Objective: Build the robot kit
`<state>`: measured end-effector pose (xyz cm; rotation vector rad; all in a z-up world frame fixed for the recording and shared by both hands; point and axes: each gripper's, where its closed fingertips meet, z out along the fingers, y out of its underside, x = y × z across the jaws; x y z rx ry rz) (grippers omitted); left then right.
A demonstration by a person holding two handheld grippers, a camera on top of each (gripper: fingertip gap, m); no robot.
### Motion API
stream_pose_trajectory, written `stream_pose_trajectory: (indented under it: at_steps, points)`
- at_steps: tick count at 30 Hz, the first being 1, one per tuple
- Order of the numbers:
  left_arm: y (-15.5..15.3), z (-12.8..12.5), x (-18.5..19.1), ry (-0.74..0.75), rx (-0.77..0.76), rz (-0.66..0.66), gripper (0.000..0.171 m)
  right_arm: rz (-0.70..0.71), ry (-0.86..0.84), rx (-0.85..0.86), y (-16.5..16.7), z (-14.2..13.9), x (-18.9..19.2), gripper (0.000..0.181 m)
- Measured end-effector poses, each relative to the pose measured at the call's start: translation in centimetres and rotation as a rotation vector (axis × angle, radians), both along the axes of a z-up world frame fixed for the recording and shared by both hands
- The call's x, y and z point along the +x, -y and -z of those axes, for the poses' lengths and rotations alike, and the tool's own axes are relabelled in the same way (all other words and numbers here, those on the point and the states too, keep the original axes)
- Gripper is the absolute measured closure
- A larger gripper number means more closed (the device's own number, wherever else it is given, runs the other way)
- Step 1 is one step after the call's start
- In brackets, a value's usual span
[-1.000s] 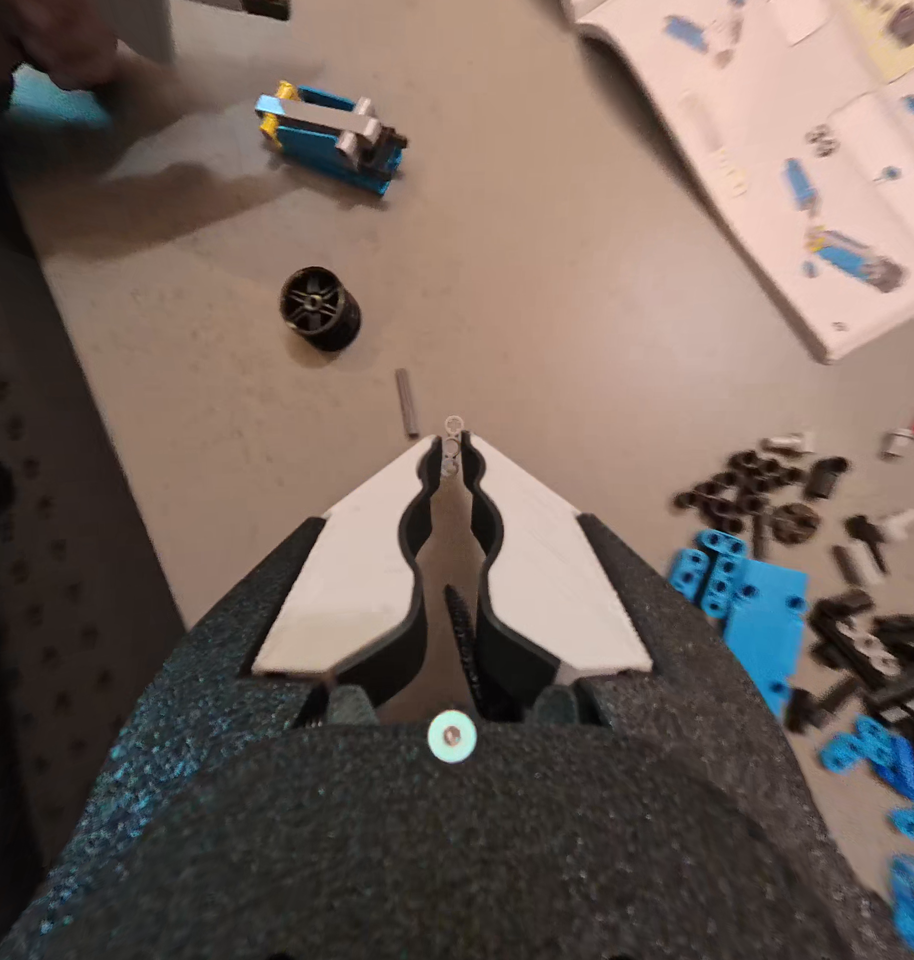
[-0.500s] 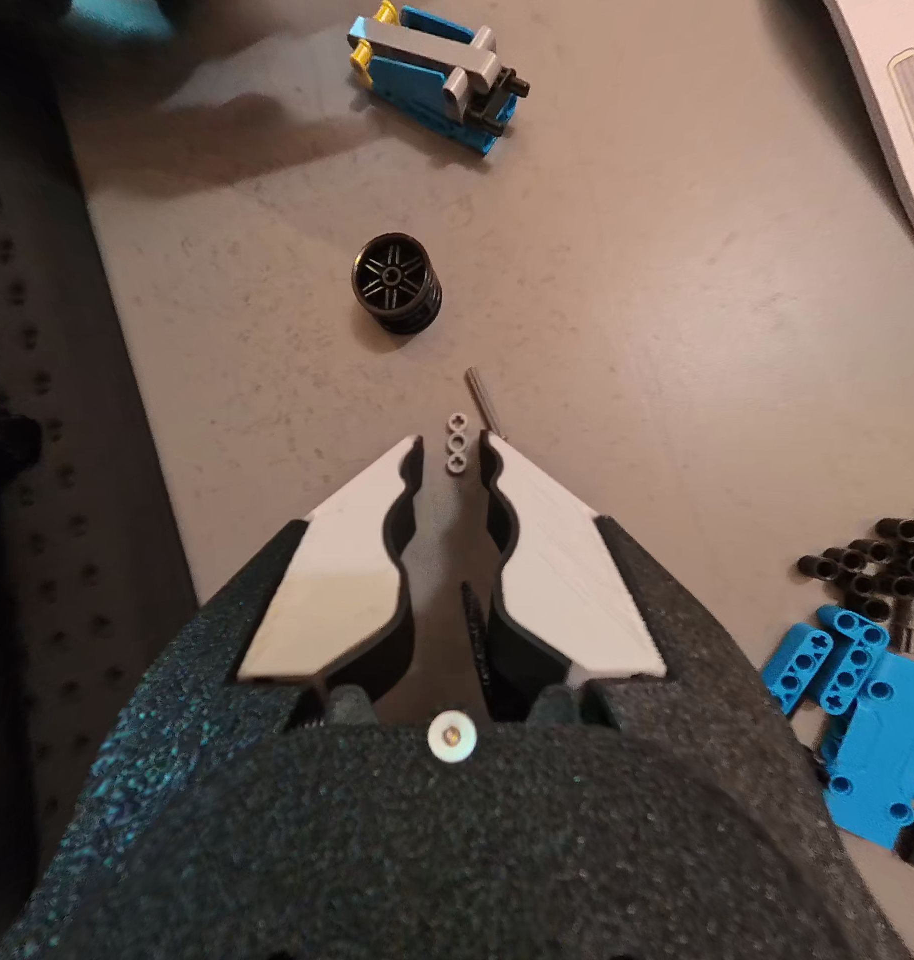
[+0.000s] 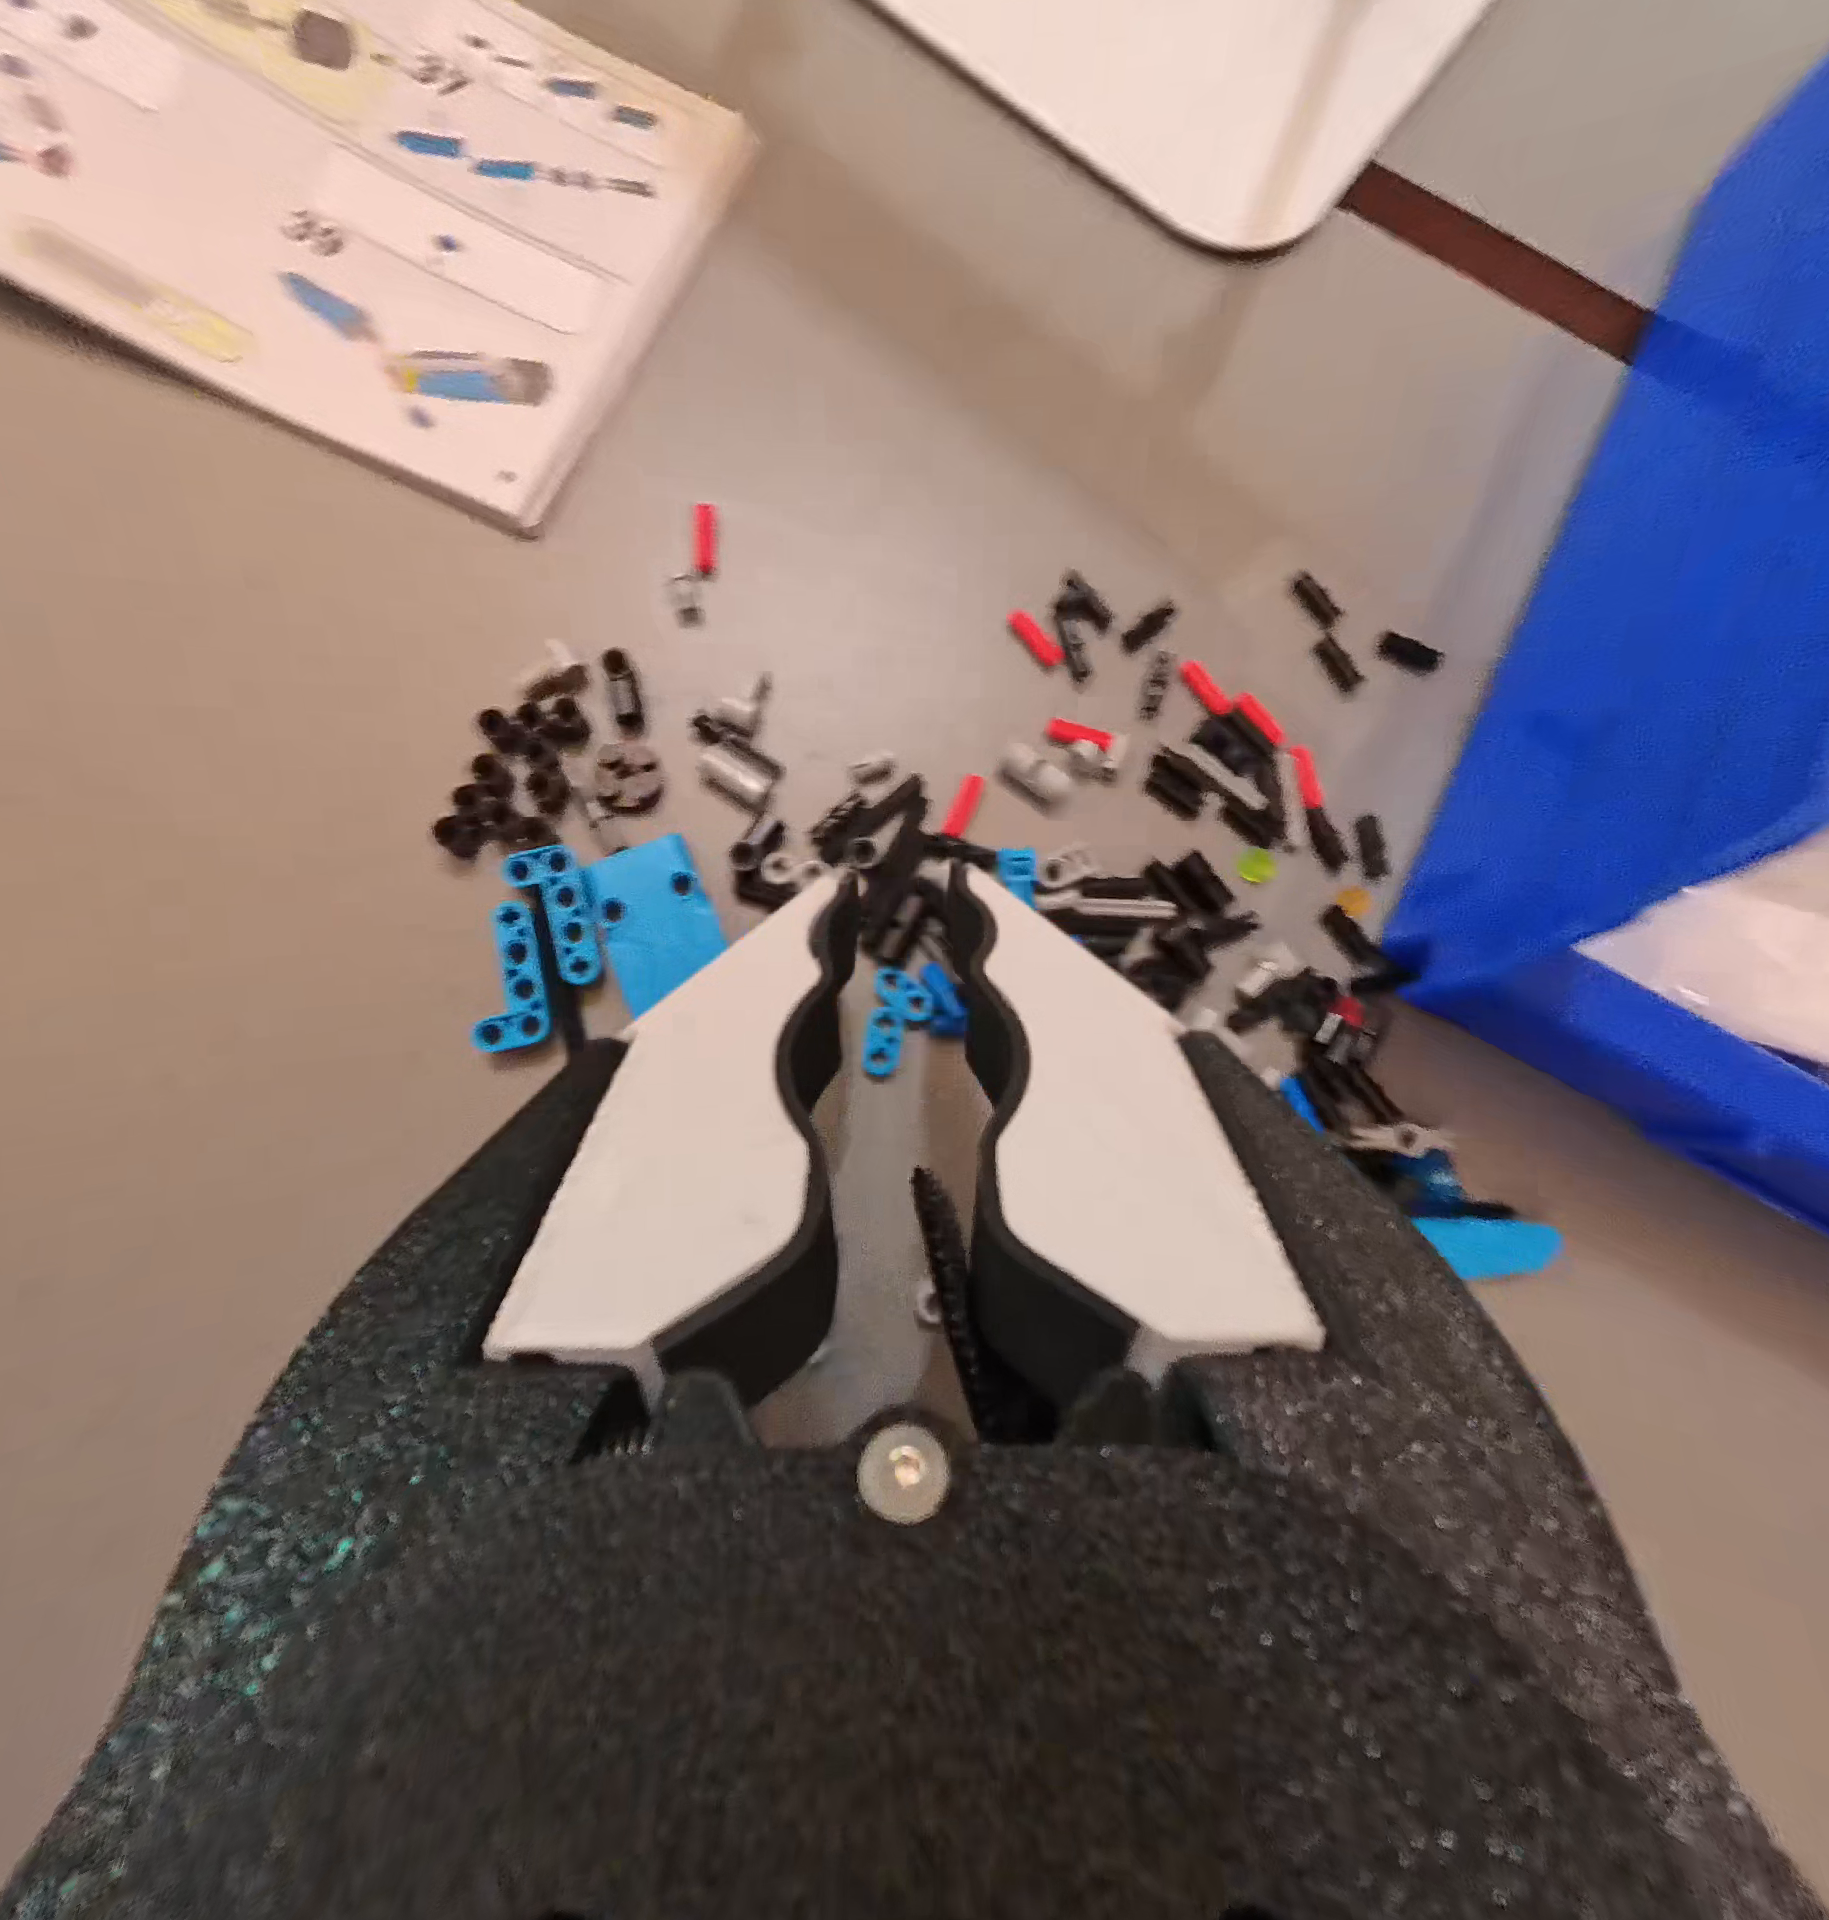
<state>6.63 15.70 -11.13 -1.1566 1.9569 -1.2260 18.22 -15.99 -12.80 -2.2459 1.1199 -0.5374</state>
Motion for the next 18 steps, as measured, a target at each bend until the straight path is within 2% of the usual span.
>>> stream_pose_trajectory:
  at_steps: [4, 10, 13, 18]
  points:
    - [0.0, 0.0, 0.0, -0.004, -0.010, 0.002, 0.121, 0.069, -0.008, 0.031, 1.4, -2.7, 2.1, 0.165]
    - [-0.3, -0.1, 0.0, -0.008, -0.031, -0.004, 0.121, 0.160, -0.068, -0.017, 3.1, -4.5, 6.4, 0.165]
    - [-0.3, -0.1, 0.0, -0.010, -0.039, -0.003, 0.121, 0.231, -0.120, -0.010, 3.7, -3.9, 7.6, 0.165]
    - [-0.3, -0.1, -0.2, -0.011, -0.036, 0.001, 0.121, 0.296, -0.273, -0.024, 3.9, 0.1, 6.5, 0.161]
